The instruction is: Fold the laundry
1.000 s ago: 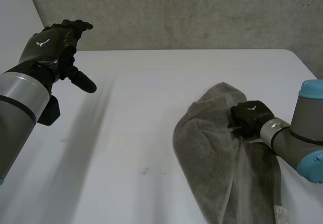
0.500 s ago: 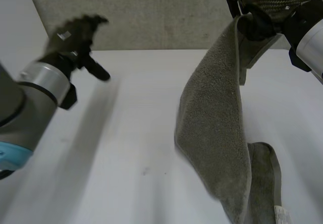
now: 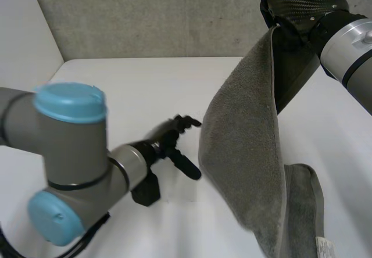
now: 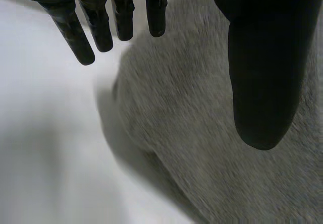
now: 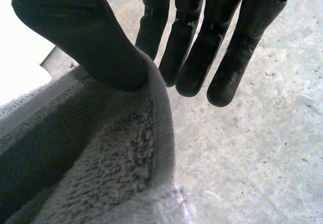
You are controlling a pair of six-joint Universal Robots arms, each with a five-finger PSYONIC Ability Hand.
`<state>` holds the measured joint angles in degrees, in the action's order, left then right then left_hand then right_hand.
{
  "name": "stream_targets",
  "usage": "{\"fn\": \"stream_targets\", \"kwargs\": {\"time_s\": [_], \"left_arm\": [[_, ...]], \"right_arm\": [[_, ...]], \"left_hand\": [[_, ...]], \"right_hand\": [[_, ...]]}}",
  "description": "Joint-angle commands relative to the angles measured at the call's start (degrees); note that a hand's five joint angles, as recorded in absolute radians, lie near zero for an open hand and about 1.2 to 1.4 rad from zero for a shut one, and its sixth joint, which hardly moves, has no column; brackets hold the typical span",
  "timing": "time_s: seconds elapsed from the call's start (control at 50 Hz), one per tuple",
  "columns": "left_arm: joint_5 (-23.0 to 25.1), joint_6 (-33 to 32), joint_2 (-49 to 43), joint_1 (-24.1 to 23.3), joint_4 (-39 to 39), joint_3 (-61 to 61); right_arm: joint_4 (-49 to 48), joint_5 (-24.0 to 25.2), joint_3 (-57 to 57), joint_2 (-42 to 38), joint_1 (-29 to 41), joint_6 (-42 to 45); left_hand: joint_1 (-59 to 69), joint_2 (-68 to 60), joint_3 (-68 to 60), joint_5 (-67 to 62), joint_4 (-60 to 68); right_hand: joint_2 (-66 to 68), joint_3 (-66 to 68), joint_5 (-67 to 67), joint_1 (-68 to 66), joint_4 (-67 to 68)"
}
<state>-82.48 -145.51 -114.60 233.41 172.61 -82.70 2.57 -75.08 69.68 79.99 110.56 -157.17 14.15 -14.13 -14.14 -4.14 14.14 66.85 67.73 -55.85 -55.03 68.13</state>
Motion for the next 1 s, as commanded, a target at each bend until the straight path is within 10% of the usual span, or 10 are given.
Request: {"fn": "stream_targets", "kwargs": {"time_s": [0.02, 0.2, 0.38, 0.58, 0.78, 1.0], "left_arm": [[-3.21, 4.19, -12.75, -6.04, 0.1, 8.0], [-9.01, 3.83, -24.7, -10.61, 0.01, 24.43], [-11.47, 0.33, -27.61, -11.67, 1.06, 31.11], [-12.44, -4.34, -20.75, -10.0, 2.91, 27.33], [-7.8, -12.58, 0.5, 5.98, 0.28, 18.01], [-0.22, -23.85, -4.93, 10.22, -4.47, 26.54]], "right_arm": [[0.07, -0.16, 1.86, 1.04, 0.53, -0.59], [0.16, -0.16, 5.38, 4.82, 3.17, -0.68], [0.07, 0.19, 8.1, 8.16, 2.38, -0.77], [0.07, 0.37, 7.31, 8.16, 1.85, -0.77], [0.24, 0.28, 7.75, 8.16, 1.67, -0.77], [0.07, 0.46, 7.49, -2.3, 1.76, -4.55]], "left_hand": [[2.79, -2.81, -2.8, -2.8, 2.81], [5.32, -5.33, -5.33, -5.32, 5.33], [65.77, -65.78, -65.78, -65.77, 65.78], [65.85, -65.87, -65.86, -65.86, 65.86], [65.85, -65.87, -65.86, -65.86, 65.86], [65.85, -65.87, -65.86, -65.86, 65.86]], "right_hand": [[13.15, 12.27, -14.15, -24.97, 11.87], [13.15, 12.27, -14.15, -24.97, 11.87], [13.15, 12.27, -14.15, -24.97, 11.87], [13.15, 12.27, -14.15, -24.97, 11.87], [13.15, 12.27, -14.15, -24.97, 11.87], [13.15, 12.27, -14.15, -24.97, 11.87]]}}
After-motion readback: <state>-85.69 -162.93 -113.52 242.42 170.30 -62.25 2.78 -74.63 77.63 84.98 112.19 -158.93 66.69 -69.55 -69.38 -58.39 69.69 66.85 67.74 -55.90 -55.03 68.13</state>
